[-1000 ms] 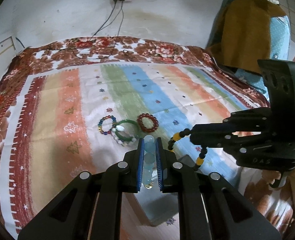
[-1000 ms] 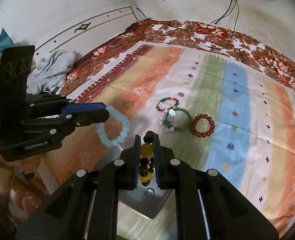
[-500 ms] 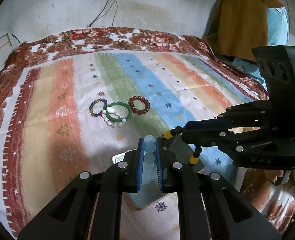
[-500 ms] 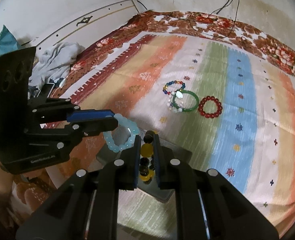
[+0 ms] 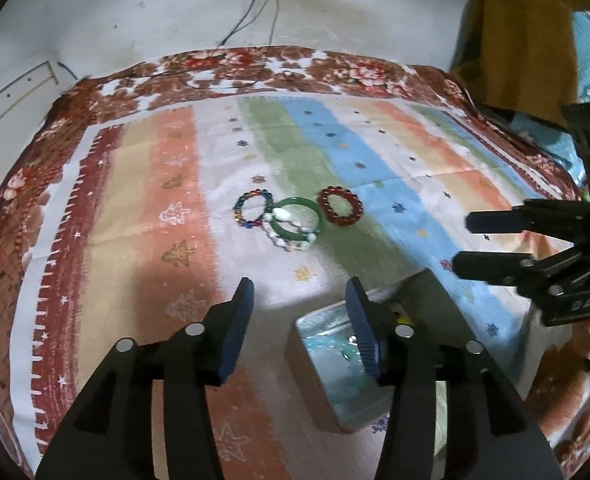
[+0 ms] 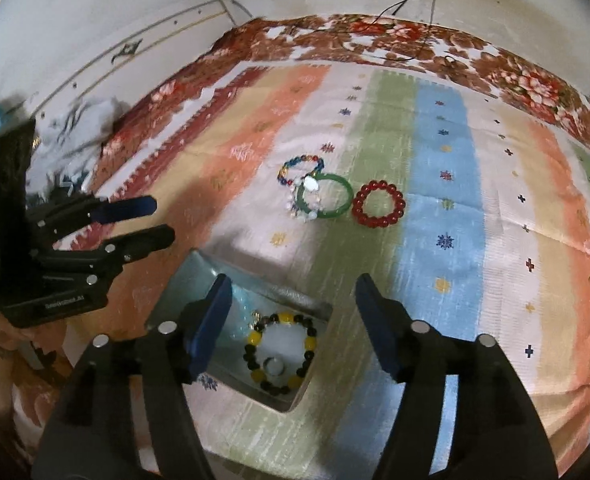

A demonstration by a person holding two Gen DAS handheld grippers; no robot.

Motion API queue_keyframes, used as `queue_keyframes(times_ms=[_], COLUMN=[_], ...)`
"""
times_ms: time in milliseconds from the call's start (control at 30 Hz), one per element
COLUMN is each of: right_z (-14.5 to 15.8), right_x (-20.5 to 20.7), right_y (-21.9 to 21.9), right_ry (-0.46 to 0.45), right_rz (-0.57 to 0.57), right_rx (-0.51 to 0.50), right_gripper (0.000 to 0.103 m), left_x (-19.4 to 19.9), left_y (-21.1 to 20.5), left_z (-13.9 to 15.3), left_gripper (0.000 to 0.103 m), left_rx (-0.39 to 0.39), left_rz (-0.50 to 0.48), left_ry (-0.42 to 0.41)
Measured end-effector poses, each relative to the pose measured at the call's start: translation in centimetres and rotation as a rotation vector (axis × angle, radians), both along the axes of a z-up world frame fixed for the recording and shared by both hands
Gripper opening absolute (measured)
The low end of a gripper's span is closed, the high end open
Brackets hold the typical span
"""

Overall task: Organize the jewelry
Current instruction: 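Withdraw both tools from the tin toward the remaining bracelets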

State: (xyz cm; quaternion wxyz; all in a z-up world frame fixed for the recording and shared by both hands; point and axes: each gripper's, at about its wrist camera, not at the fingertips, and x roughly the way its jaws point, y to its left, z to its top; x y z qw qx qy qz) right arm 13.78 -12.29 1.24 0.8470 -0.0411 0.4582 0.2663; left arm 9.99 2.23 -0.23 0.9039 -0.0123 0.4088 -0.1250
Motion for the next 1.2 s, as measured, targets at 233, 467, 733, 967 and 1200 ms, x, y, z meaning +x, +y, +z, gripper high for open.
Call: queue_keyframes(times_ms=[233,467,733,967,1200], right_z=[0.3,-0.1,-0.8,-1.7,-2.5], right_x=[1.5,2.7,4.3,5.6,7.0], right_y=[-1.3,-2.0,-2.5,-2.7,-2.4], right_ry=[-0.011,-0.038,-0.056,-0.062,-0.073], right_rz=[-0.082,-0.138,-0.175,-0.221,-0.242], right_rx=[0.021,-0.021,-0.026,-0.064,-0.083], right_gripper=[0.080,0.093,0.098,0.098,0.098], left_x=[1.6,2.7,3.9,5.2,6.6], left_y=[0.5,0.5,0.6,1.2,2.4], left_z=[-0.6,-0.7,-1.2,-1.7,-2.1], left_gripper=[0.066,0.086,0.094,0.096,0.097], left_rx=[0.045,0.069,0.072,0.096,0.074], left_rz=[0.047,0.066,0.071,0.084,0.120], left_ry=[0.004,-0.024,-0.021,-0.017,-0.009])
